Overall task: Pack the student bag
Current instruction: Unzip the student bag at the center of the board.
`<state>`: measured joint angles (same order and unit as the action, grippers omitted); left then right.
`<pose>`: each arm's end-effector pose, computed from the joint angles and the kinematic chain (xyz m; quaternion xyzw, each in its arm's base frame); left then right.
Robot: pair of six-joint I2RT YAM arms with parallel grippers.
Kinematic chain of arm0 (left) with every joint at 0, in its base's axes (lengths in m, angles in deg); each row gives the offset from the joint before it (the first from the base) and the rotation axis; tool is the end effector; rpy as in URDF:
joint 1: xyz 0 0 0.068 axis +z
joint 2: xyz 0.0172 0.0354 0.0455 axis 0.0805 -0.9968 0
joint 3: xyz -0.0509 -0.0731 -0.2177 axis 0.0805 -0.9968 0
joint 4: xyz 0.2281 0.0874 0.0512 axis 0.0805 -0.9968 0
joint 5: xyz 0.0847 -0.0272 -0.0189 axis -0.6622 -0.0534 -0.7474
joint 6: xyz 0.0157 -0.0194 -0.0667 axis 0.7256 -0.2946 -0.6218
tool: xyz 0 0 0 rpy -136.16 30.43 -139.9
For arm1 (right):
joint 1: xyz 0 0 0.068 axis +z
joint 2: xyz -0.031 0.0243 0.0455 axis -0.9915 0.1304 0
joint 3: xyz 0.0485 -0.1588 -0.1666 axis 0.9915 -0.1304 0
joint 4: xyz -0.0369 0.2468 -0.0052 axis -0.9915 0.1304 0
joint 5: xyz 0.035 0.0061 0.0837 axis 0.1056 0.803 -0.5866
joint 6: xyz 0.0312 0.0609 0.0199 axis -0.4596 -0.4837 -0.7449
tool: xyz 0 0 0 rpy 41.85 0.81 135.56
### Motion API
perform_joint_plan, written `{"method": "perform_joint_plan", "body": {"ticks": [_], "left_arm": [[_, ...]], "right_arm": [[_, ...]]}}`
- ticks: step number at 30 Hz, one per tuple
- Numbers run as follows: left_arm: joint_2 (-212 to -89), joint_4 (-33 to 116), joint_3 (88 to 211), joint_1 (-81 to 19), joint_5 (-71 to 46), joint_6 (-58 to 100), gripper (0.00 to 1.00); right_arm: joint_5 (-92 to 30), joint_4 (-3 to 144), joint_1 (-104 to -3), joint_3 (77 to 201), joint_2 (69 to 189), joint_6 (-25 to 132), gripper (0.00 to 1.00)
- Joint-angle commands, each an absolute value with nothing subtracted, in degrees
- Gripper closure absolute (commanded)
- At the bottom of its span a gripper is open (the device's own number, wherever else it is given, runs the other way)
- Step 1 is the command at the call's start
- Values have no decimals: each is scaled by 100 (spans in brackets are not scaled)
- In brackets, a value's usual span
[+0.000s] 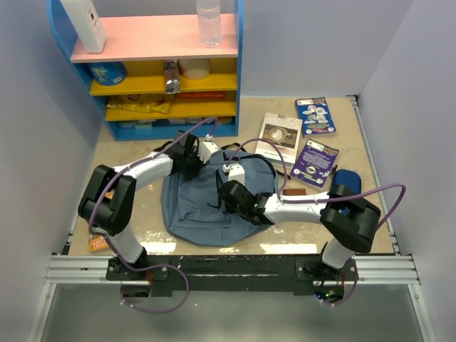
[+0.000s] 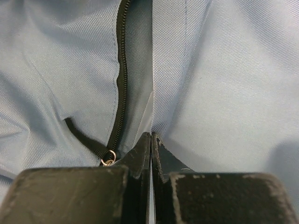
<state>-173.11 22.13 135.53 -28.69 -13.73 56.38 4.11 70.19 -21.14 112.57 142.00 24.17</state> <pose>0.3066 -0.1447 0.1231 0.4058 0.8672 -0.0576 0.2828 0.1823 0.2779 0.1254 -0.1094 0.8974 0.1329 0.4062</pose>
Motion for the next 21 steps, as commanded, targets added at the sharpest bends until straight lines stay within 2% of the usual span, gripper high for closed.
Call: {"method": "perform_joint_plan", "body": {"ticks": [1, 8, 9, 11, 15, 19, 21], "left_arm": [[-16946, 1690, 14137, -2791, -1166, 5308, 64], [-16700, 1381, 14604, -3106, -365, 4578, 47], [-16717, 1372, 14604, -3229, -338, 4542, 40], [-16822, 1302, 14587, -3361, -329, 4490, 38], [-16963, 1460, 14376, -3879, -829, 4524, 31], [-17086, 1539, 14332, -4012, -1321, 4498, 25], [-17078, 1618, 14306, -4012, -1602, 4428, 18]], "right_arm": [[203, 7034, -2151, 10965, 14367, 2157, 100], [-289, 6208, -2151, 10447, 14596, 1718, 100], [-368, 6068, -2151, 10360, 14614, 1657, 100], [-413, 5979, -2151, 10297, 14667, 1595, 100], [-466, 5812, -2151, 10209, 14693, 1516, 100], [-483, 5724, -2160, 10139, 14684, 1480, 100], [-492, 5688, -2151, 10113, 14684, 1480, 100]]}}
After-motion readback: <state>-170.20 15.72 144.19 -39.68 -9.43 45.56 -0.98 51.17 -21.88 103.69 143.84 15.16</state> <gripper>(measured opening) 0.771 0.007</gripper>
